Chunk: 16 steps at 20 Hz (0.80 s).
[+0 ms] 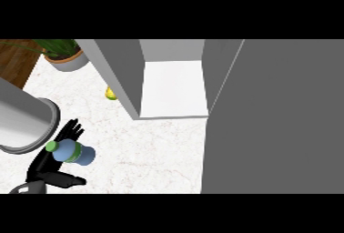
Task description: Pick up the bottled water, place it into the cabinet and close the cabinet
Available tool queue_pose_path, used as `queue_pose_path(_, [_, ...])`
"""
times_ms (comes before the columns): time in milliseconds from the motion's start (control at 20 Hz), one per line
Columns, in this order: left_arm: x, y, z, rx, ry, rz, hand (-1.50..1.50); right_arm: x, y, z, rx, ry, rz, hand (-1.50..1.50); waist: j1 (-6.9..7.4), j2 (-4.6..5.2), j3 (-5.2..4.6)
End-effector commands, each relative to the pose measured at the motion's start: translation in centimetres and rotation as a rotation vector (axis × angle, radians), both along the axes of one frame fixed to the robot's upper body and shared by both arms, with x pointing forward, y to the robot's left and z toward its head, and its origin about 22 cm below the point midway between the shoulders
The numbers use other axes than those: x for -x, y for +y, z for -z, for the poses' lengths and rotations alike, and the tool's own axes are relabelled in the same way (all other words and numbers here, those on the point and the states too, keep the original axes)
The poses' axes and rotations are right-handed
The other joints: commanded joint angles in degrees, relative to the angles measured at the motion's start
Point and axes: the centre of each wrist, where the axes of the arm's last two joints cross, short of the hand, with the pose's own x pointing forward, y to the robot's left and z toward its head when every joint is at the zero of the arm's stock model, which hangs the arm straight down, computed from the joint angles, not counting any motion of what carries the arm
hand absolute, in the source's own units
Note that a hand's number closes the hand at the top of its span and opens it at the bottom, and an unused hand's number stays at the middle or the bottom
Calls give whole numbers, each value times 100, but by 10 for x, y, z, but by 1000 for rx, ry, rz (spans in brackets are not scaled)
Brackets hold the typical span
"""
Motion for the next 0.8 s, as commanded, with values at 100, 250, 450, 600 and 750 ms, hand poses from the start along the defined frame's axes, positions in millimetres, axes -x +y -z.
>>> queue_pose_path(100, [12, -19, 27, 167, -29, 41, -150, 8, -1, -20, 6, -35, 14, -150, -10, -9, 0])
queue_pose_path(250, [2, -36, 31, 177, -68, -1, 150, 8, 2, -19, -15, -39, -2, -150, -22, 0, -4])
queue_pose_path(450, [-4, -29, 29, 239, -48, 4, 150, 7, 0, -25, -11, -44, 17, -150, -6, 22, -7])
queue_pose_path(600, [-10, -30, 25, 272, -48, 25, 150, 11, -4, -27, -10, -48, 19, -150, 9, -11, 5])
queue_pose_path(750, [-7, -39, 32, 308, -41, 23, 150, 8, 0, -24, 12, -34, 23, -150, 20, 18, -7])
